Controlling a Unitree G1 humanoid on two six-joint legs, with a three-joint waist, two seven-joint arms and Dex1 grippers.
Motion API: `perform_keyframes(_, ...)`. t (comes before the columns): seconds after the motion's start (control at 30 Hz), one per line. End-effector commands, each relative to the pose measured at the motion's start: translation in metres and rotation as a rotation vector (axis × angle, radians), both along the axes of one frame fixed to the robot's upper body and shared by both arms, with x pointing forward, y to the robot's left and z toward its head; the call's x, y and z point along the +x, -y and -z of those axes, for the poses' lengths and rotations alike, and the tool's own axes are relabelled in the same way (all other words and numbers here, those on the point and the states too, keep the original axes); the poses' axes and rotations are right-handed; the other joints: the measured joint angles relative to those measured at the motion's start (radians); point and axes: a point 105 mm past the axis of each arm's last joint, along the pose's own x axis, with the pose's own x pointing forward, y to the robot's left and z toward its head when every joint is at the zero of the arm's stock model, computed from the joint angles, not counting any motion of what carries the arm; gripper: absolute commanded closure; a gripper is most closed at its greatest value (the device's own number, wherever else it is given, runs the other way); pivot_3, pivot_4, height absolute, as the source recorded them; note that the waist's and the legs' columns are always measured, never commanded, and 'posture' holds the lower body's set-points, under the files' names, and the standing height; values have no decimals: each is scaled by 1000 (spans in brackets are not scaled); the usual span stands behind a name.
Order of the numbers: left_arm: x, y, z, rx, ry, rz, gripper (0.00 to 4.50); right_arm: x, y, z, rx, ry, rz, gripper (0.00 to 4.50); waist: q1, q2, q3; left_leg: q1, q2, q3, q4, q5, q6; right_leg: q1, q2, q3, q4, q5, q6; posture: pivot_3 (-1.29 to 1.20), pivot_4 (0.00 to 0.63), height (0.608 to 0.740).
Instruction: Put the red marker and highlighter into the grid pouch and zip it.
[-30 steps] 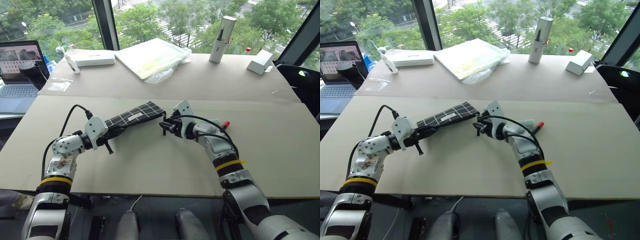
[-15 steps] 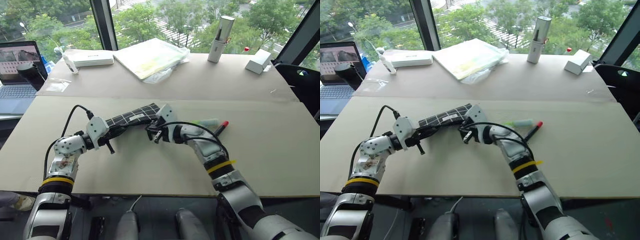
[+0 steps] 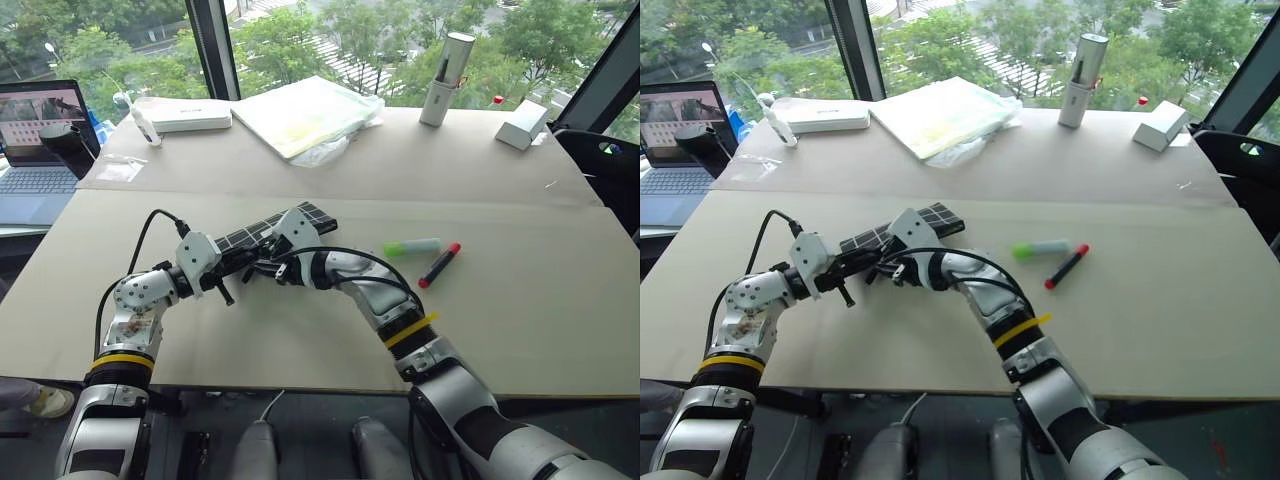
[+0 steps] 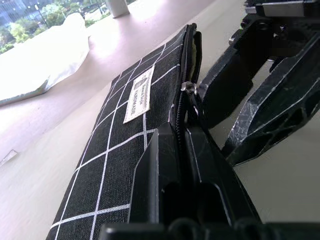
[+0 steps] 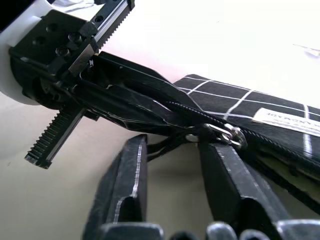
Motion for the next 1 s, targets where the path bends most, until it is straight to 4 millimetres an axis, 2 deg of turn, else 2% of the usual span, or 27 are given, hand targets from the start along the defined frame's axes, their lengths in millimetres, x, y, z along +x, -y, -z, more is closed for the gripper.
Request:
perform_keyframes(0.03,-1,6,-7,-6,28,24,4500,-25,32,-22,58,-18,-31,1790,6,0,0,0,0,0,0,0,0,0,0,0,0,0,0,0,150,739)
perform_keyframes(0.2,-2,11,-4,-18,22,34,4500,-50,78,-24,30,-6,67,1790,8,0,0,0,0,0,0,0,0,-1,0,0,0,0,0,0,150,739)
perform_keyframes(0.27,3,15,-5,-36,21,30,4500,-54,123,-29,21,16,269,1790,9,0,0,0,0,0,0,0,0,0,1,0,0,0,0,0,150,739)
perform_keyframes(0.33,8,17,-9,-54,25,22,4500,-45,163,-28,-56,47,514,1790,15,0,0,0,0,0,0,0,0,1,0,0,-1,-1,0,0,150,739)
perform_keyframes(0.43,13,19,-11,-69,29,15,4500,-40,195,-30,-126,87,741,1790,15,-1,0,0,-1,0,3,0,0,2,0,0,-1,-1,1,0,150,739)
perform_keyframes(0.57,20,23,-13,-79,31,17,4500,-41,210,-29,-131,85,956,1790,7,-1,0,2,-1,0,0,0,0,1,0,1,0,-1,1,0,150,739)
perform_keyframes(0.83,19,33,-10,-101,26,39,4500,-48,220,4,-109,-47,1251,1790,11,-1,0,0,-1,-1,0,0,0,1,0,1,-1,-1,1,0,150,739)
perform_keyframes(1.0,16,32,-7,-107,18,33,4500,-39,213,9,-88,-87,1266,1790,10,-1,0,1,-1,-1,1,0,0,1,0,1,-1,-1,1,0,150,739)
